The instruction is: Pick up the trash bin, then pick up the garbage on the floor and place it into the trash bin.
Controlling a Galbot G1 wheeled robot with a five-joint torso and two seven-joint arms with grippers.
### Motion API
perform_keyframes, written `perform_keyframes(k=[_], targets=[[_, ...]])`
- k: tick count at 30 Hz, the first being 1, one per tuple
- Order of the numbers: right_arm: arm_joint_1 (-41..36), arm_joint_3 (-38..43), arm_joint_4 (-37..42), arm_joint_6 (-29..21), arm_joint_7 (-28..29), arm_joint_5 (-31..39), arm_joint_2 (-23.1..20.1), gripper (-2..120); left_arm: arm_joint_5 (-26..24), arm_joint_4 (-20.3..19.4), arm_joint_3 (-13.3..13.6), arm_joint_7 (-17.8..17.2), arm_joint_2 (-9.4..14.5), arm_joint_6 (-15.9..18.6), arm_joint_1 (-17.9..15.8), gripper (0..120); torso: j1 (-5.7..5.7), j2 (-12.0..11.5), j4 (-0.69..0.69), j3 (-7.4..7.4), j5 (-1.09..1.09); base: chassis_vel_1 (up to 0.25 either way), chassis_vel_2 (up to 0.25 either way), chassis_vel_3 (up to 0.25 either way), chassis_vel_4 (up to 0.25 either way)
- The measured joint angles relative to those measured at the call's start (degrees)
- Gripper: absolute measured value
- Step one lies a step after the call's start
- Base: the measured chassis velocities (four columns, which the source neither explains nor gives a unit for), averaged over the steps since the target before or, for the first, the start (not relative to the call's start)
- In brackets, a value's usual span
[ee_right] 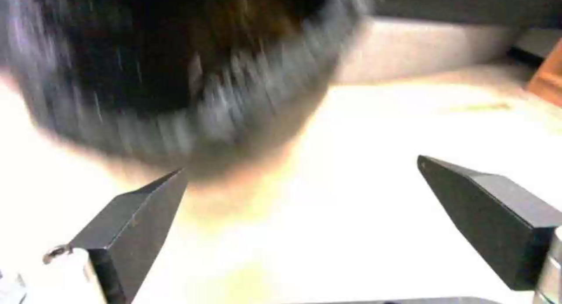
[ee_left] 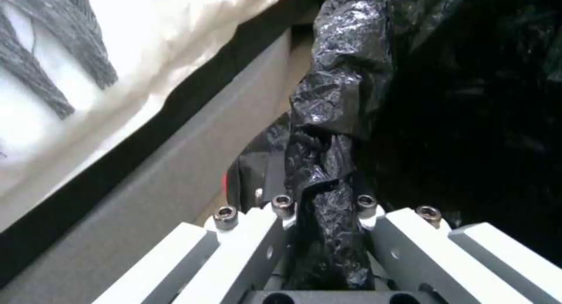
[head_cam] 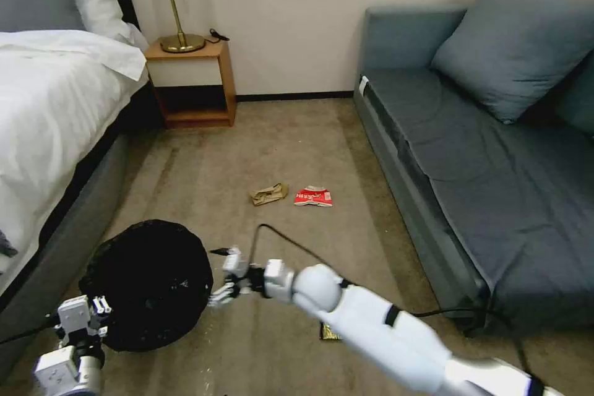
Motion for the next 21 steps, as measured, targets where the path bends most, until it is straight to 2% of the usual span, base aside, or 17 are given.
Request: perform_keyframes(k=[1,4,6,11,16,21], targets=[[0.0,0.0,0.0,0.0,0.0,0.0,0.0,100,0.0,0.0,0.0,0.0,0.0,0.0,0.0,3,0.00,0.0,0.00,0.00,0.00,0.000,0.000,0.000,0.000],[-1.0,3.7,-4.1,2.2,-5.2,-5.1,-3.7,100,0.0,0.0,0.0,0.0,0.0,-0.2,0.0,3,0.00,0.0,-0.01,0.00,0.00,0.000,0.000,0.000,0.000],[-1.1,4.0,-4.5,2.3,-5.5,-5.5,-4.0,100,0.1,0.0,0.0,0.0,-0.1,-0.3,0.0,3,0.00,0.0,-0.01,0.00,0.00,0.000,0.000,0.000,0.000],[-2.7,7.8,-9.7,3.3,-11.9,-9.2,-7.6,100,0.8,0.0,0.3,0.1,-0.5,-0.7,-0.2,3,0.00,0.0,0.00,0.00,0.00,0.000,0.000,0.000,0.000],[-4.3,9.7,-14.1,4.5,-14.8,-13.4,-9.1,100,1.0,0.5,0.3,0.1,-0.9,-1.0,-0.2,3,0.00,0.0,0.00,0.00,-0.01,0.000,0.000,0.000,0.000],[-6.0,11.1,-16.6,5.3,-16.4,-14.6,-9.9,100,0.9,0.7,0.1,0.3,-0.7,-1.1,-0.2,3,0.00,0.0,0.00,0.00,-0.02,0.000,0.000,0.000,0.000]])
